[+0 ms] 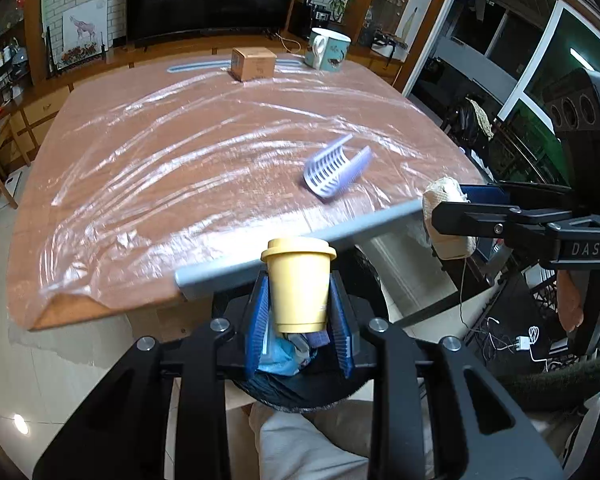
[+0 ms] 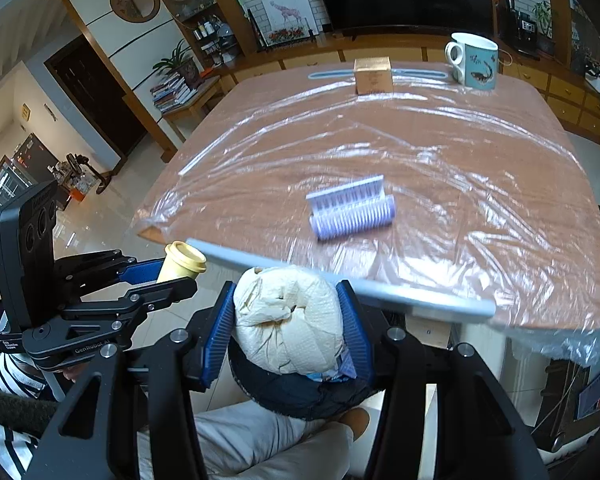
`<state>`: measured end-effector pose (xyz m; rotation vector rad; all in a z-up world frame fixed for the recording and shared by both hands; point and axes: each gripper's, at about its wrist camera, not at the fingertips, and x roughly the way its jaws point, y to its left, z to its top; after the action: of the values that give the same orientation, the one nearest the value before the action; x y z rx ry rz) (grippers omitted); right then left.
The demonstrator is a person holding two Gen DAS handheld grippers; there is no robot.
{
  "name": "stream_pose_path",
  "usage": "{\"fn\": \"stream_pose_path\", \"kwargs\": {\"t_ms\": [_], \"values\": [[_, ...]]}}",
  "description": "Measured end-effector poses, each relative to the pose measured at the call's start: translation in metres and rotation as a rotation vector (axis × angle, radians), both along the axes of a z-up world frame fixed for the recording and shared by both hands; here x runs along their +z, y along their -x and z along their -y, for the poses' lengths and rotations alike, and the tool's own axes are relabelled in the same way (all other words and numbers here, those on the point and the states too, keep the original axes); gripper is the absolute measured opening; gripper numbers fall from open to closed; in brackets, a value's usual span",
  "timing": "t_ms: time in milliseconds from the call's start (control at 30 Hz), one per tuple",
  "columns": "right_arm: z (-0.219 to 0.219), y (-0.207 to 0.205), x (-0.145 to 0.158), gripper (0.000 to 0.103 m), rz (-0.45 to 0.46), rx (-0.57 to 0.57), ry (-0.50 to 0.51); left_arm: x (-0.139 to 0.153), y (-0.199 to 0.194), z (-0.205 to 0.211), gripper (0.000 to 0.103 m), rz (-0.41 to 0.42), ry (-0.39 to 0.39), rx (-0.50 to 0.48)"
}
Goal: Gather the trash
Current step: 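Carry the yellow cup and beige cloth over the black bin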
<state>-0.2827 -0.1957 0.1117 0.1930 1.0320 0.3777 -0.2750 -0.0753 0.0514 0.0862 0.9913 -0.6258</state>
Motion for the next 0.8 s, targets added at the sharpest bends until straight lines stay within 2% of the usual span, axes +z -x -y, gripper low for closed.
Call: {"fn": "stream_pose_path", "kwargs": {"t_ms": [400,800], "values": [[-0.006,0.017,-0.025,0.050,-0.064,0.036,0.001,-0.022,0.017,0.008,0.031,-0.039,-0.056,-0.028],[-0.008,0.019,-0.061,0.050,-0.131,0.055,0.034,-0.055,0.023,0.018,0.031,-0.084,-0.146,-0.051]]}}
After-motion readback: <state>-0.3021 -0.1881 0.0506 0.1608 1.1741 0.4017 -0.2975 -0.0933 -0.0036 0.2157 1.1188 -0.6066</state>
